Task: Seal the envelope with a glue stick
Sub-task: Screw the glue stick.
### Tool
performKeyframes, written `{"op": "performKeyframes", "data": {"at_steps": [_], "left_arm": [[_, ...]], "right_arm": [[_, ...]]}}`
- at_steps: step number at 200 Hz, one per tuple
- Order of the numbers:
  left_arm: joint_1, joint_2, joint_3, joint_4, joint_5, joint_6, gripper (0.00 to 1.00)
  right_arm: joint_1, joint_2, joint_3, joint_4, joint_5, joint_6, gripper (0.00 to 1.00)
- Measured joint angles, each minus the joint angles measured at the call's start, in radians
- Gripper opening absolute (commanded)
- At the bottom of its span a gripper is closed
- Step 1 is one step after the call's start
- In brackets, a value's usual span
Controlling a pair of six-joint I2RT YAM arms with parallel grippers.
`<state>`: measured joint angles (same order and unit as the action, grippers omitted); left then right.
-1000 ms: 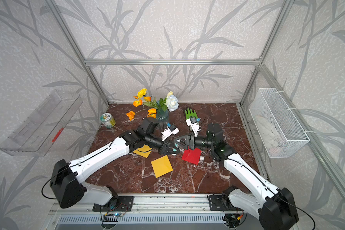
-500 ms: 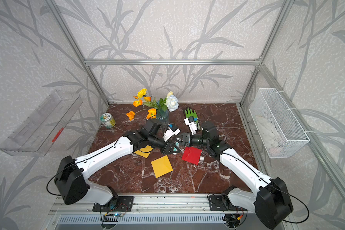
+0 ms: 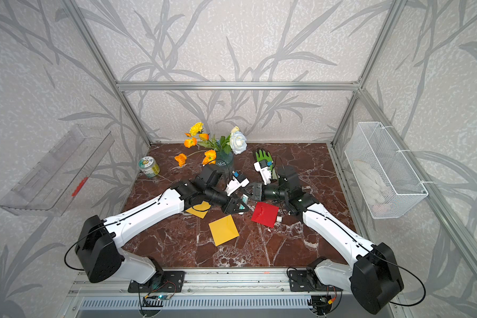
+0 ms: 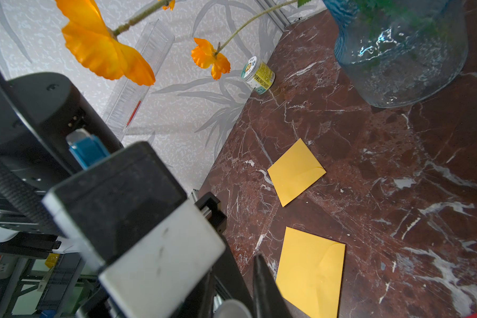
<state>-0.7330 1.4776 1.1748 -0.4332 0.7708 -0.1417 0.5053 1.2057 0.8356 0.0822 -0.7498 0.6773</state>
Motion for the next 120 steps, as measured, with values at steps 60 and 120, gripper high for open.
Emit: {"op": "performKeyframes", "data": {"at_steps": [60,120], "left_arm": [[0.004,-0.022,0.000,-0.037,0.166,0.027,0.11],[-0.003,-0.152,-0.013,-0.024,0.363,0.038,0.12]], "right_arm": [[-0.008,-0.072,-0.082,0.137,-0.159,-0.024,0.16],[0.007,-0.167,-0.112,0.386,-0.349,0.036,0.22]]}}
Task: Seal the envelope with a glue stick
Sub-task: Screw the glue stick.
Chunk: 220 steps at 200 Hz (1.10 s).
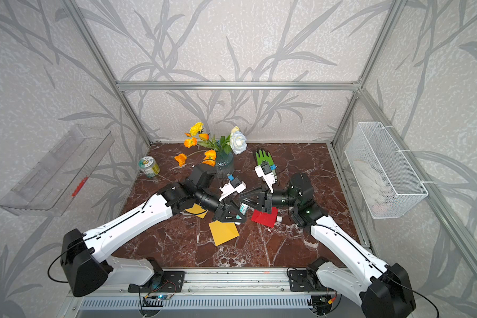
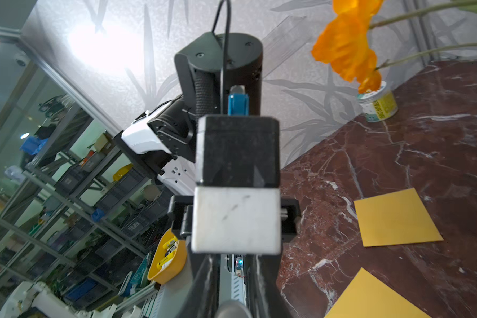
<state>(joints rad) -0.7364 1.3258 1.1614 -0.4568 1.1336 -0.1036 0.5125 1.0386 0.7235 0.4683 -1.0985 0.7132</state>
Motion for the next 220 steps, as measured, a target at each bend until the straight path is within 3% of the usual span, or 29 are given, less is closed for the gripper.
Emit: {"op": "performKeyframes", "data": {"at_steps": [27,47,117,154,190,206,220], "left_arm": [[0.005,-0.022,-0.002,-0.008,0.021,0.005,0.12],[0.015,-0.029,-0.002,-0.008,-0.009,0.016,0.13],[0.024,0.024,-0.005,0.001,-0.317,0.032,0.12],[0.024,0.073,-0.006,0.000,-0.383,0.029,0.12],[0.024,0.079,-0.007,0.000,-0.403,0.021,0.11],[0.024,0.081,-0.007,0.000,-0.407,0.021,0.11],[0.024,0.087,-0.007,0.000,-0.407,0.019,0.11]], "right_arm": [[0.007,0.000,0.001,0.017,-0.034,0.008,0.48],[0.007,0.004,0.016,-0.081,0.008,-0.022,0.52],[0.015,0.117,0.068,-0.237,0.274,0.021,0.45],[0.025,0.163,0.074,-0.271,0.329,0.032,0.26],[0.030,0.177,0.078,-0.271,0.340,0.038,0.19],[0.031,0.180,0.078,-0.270,0.340,0.039,0.21],[0.031,0.184,0.078,-0.271,0.342,0.039,0.35]]}}
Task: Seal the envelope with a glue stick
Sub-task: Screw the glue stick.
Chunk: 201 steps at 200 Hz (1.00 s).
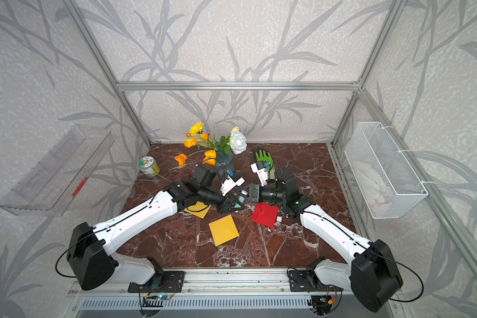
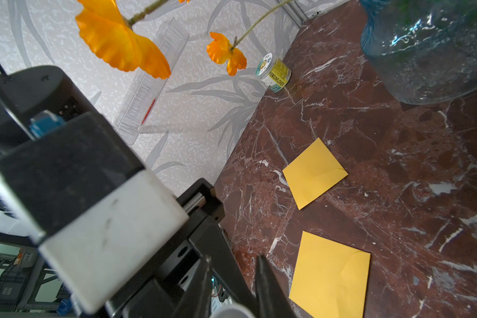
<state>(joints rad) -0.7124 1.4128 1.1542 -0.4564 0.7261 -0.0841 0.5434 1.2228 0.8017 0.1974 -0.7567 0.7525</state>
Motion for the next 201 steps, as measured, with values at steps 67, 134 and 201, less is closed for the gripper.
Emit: {"op": "performKeyframes", "data": {"at_steps": [67,134,201], "left_arm": [[0.000,0.018,0.000,0.016,-0.002,0.000,0.10],[0.000,0.018,-0.018,0.019,0.000,-0.005,0.10],[0.000,0.018,-0.020,0.026,0.005,-0.007,0.10]], "right_arm": [[-0.001,0.003,0.000,-0.001,0.031,0.038,0.26],[-0.002,-0.004,-0.008,0.014,0.038,0.047,0.43],[-0.013,-0.010,-0.011,-0.004,0.045,0.036,0.21]]}}
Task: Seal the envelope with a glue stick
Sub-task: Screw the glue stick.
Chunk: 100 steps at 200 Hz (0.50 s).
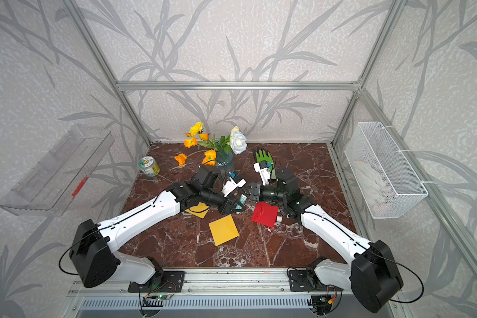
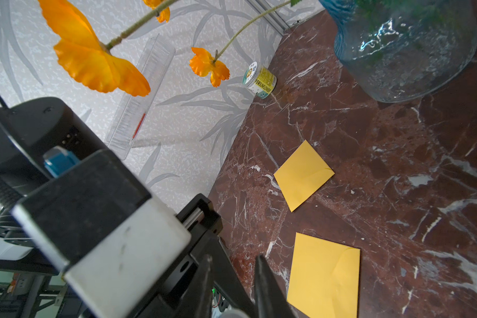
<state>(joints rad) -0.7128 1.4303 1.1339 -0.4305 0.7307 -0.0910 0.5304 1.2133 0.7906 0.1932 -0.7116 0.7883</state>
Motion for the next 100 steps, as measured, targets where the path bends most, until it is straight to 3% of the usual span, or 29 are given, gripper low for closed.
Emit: {"op": "performKeyframes", "data": {"at_steps": [54,100], "left_arm": [[0.002,0.000,0.000,-0.004,0.012,-0.015,0.10],[0.013,-0.019,0.000,-0.025,0.156,-0.022,0.10]], "right_arm": [[0.000,0.000,-0.004,0.003,-0.012,-0.016,0.19],[-0.009,-0.052,-0.064,0.119,-0.131,-0.050,0.16]]}}
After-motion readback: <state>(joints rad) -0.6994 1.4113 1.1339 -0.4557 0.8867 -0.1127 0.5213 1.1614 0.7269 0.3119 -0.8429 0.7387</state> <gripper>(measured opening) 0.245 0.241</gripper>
